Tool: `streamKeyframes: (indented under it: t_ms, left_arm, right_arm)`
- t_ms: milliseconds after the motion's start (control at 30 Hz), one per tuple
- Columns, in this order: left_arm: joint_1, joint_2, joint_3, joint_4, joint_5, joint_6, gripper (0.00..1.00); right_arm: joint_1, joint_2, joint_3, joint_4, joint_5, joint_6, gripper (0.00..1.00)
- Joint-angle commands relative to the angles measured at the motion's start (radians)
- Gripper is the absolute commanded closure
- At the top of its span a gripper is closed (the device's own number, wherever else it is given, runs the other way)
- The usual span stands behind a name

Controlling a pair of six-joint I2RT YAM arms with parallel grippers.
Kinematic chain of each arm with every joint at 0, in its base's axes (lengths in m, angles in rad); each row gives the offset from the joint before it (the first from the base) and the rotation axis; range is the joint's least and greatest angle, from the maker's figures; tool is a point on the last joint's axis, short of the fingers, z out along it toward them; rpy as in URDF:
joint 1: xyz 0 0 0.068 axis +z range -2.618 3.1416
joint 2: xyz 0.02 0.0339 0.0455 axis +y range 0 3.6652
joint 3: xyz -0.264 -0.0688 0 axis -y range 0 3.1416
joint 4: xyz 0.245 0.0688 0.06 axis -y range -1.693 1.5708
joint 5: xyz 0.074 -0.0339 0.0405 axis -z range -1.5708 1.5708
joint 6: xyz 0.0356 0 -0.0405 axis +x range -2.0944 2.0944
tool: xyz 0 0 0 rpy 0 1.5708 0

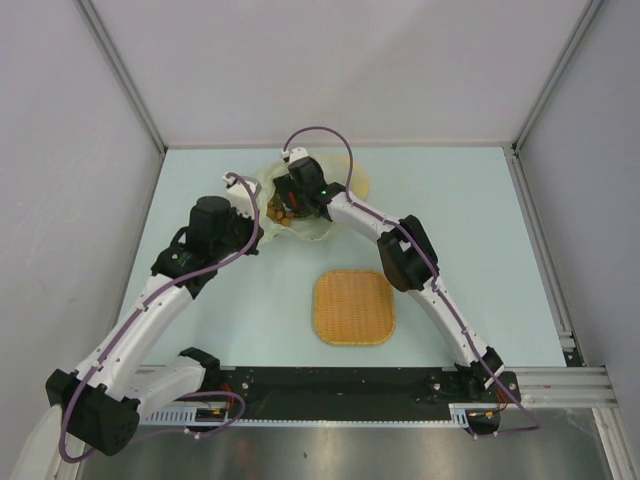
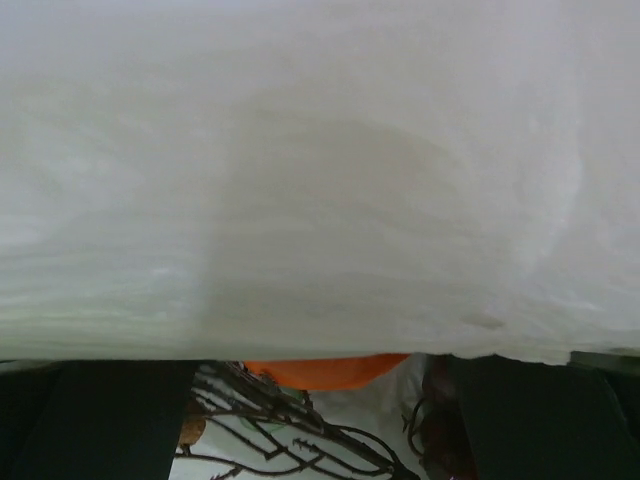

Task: Take the fake fruits out of the plastic bag
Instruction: Adjust the fake fruit in the plastic bag.

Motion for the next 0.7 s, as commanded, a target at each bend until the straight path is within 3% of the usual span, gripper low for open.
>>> streamKeyframes:
  t_ms: [0,100,200,667]
  left_arm:
    - [-0.012,-0.014,0.034,-0.005,-0.004,0.024,1.0]
    - [-0.015,-0.011,0.026,0.0,-0.021,0.023,1.0]
    - [-0.013,-0.005,0.02,0.015,-0.051,0.021,1.0]
    - [-0.013,-0.013,-0.016,0.1,-0.076,0.023,1.0]
  right_arm:
    - [-0.017,0.044,0.052,0.045,0.054,0.017,0.11]
    - [-0.014,0.029,0.051,0.051,0.033,-0.016,0.31]
    - [-0.005,-0.014,0.026,0.051,0.016,-0.05,0.42]
    - [0.02,-0.267,-0.119,0.014,-0.019,-0.03,0.46]
